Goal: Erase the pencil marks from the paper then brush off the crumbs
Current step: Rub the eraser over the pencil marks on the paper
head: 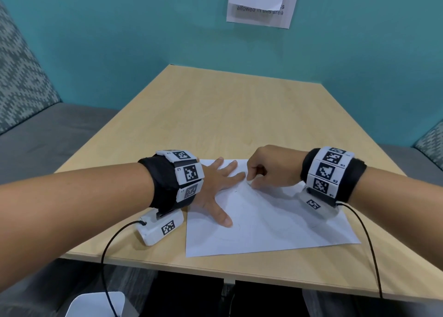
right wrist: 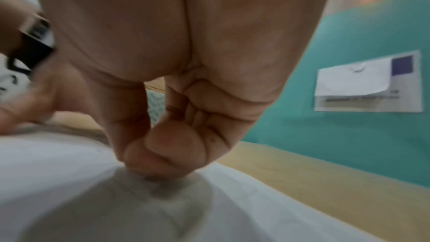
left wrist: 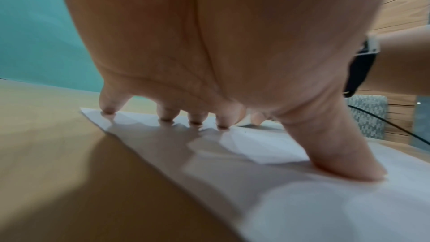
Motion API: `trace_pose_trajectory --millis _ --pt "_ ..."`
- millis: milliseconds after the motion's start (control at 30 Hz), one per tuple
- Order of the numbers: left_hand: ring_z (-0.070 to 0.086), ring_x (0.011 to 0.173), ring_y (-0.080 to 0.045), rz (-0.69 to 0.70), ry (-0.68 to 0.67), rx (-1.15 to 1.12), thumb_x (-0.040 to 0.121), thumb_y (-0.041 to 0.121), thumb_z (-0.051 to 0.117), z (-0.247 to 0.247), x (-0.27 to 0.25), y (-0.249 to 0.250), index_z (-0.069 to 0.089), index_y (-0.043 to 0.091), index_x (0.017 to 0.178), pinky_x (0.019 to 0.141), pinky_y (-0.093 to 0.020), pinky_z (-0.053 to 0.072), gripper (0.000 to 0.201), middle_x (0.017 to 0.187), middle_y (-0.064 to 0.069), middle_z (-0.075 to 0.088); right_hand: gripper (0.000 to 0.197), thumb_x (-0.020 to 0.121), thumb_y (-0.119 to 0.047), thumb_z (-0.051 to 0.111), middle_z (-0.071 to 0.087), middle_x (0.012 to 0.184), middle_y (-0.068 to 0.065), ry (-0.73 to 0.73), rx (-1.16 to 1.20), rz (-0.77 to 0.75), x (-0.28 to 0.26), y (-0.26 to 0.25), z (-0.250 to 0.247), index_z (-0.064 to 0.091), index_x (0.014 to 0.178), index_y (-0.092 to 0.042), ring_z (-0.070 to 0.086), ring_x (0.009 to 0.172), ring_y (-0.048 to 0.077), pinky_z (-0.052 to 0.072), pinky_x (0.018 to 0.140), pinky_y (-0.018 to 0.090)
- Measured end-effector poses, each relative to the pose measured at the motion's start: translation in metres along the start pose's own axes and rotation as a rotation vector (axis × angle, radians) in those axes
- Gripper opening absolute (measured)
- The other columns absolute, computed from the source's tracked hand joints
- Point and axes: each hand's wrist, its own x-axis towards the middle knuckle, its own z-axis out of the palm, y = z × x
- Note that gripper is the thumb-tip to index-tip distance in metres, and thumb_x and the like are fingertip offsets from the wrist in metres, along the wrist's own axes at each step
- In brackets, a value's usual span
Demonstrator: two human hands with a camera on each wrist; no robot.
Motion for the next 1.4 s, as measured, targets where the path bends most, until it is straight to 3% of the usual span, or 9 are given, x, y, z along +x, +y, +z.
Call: trace_pose_trajectory --millis 267,400,567,733,867,967,1033,1200,1400 --pt "-0.024 0.149 -0.031 0.013 0.0 0.017 0.075 0.076 0.062 0.001 0.002 -0.002 -0.02 0.049 0.151 0.115 -0.062 -0.003 0.115 0.163 0.003 -0.027 0.009 0.084 -0.02 0.068 0.053 0.059 -0.02 -0.055 0.055 -0.094 -0.01 -0.015 0.009 0.072 0.09 -0.015 0.052 0.056 -0.009 0.037 0.055 0.006" --pt "-0.024 0.149 -0.03 -0.005 -0.012 0.031 0.076 0.076 0.061 -0.001 0.002 -0.001 -0.021 0.041 0.152 0.116 -0.06 -0.002 0.118 0.163 0.004 -0.027 0.011 0.083 -0.022 0.068 0.055 0.06 -0.016 -0.001 0.036 -0.021 -0.006 -0.002 0.002 0.073 0.09 -0.015 0.051 0.054 -0.007 0.038 0.053 0.009" --pt "-0.023 0.149 -0.033 0.023 0.016 0.012 0.075 0.075 0.064 0.002 0.002 -0.001 -0.015 0.047 0.153 0.114 -0.064 -0.002 0.114 0.163 0.002 -0.025 0.005 0.085 -0.021 0.065 0.056 0.064 -0.018 -0.117 0.017 -0.147 -0.016 -0.025 0.015 0.069 0.088 -0.02 0.053 0.06 -0.002 0.039 0.059 0.01" --pt "-0.024 0.149 -0.029 -0.004 0.004 0.019 0.075 0.078 0.061 0.001 0.003 -0.002 -0.019 0.039 0.154 0.116 -0.062 -0.003 0.119 0.163 0.005 -0.026 0.01 0.083 -0.019 0.064 0.064 0.07 -0.011 0.018 -0.013 -0.03 -0.008 0.0 0.004 0.072 0.088 -0.015 0.052 0.058 0.001 0.039 0.061 0.018" --pt "-0.024 0.149 -0.03 0.011 0.002 0.026 0.075 0.077 0.061 0.003 0.005 -0.002 -0.016 0.039 0.155 0.115 -0.062 -0.003 0.117 0.163 0.003 -0.027 0.007 0.084 -0.018 0.061 0.063 0.068 -0.011 -0.083 0.015 -0.154 -0.022 -0.028 0.02 0.067 0.081 -0.019 0.051 0.058 0.001 0.041 0.059 0.012" --pt "-0.025 0.149 -0.029 0.002 -0.009 0.021 0.075 0.078 0.061 0.003 0.005 -0.004 -0.019 0.038 0.154 0.115 -0.062 -0.004 0.119 0.162 0.005 -0.027 0.01 0.084 -0.019 0.064 0.06 0.067 -0.016 -0.024 -0.007 -0.08 -0.015 -0.009 0.01 0.071 0.091 -0.016 0.052 0.058 -0.001 0.037 0.057 0.009" --pt "-0.025 0.149 -0.028 -0.001 -0.002 0.016 0.074 0.079 0.06 0.004 0.005 -0.004 -0.02 0.038 0.154 0.115 -0.062 -0.004 0.12 0.162 0.006 -0.027 0.011 0.083 -0.019 0.065 0.063 0.068 -0.013 0.017 0.004 -0.042 -0.013 -0.001 0.007 0.072 0.091 -0.016 0.053 0.059 0.003 0.039 0.059 0.015" --pt "-0.025 0.149 -0.029 0.019 0.015 -0.009 0.073 0.079 0.062 0.006 0.006 -0.006 -0.016 0.041 0.154 0.115 -0.061 -0.004 0.119 0.162 0.006 -0.027 0.006 0.084 -0.02 0.063 0.064 0.073 -0.01 -0.076 0.028 -0.17 -0.027 -0.028 0.024 0.068 0.083 -0.017 0.052 0.06 0.0 0.039 0.059 0.012" --pt "-0.025 0.149 -0.028 0.001 0.0 0.016 0.074 0.078 0.061 0.003 0.004 -0.004 -0.02 0.038 0.154 0.115 -0.062 -0.002 0.121 0.162 0.005 -0.027 0.009 0.083 -0.021 0.064 0.063 0.069 -0.01 -0.014 0.021 -0.084 -0.022 -0.013 0.015 0.07 0.088 -0.016 0.052 0.059 0.004 0.039 0.059 0.015"
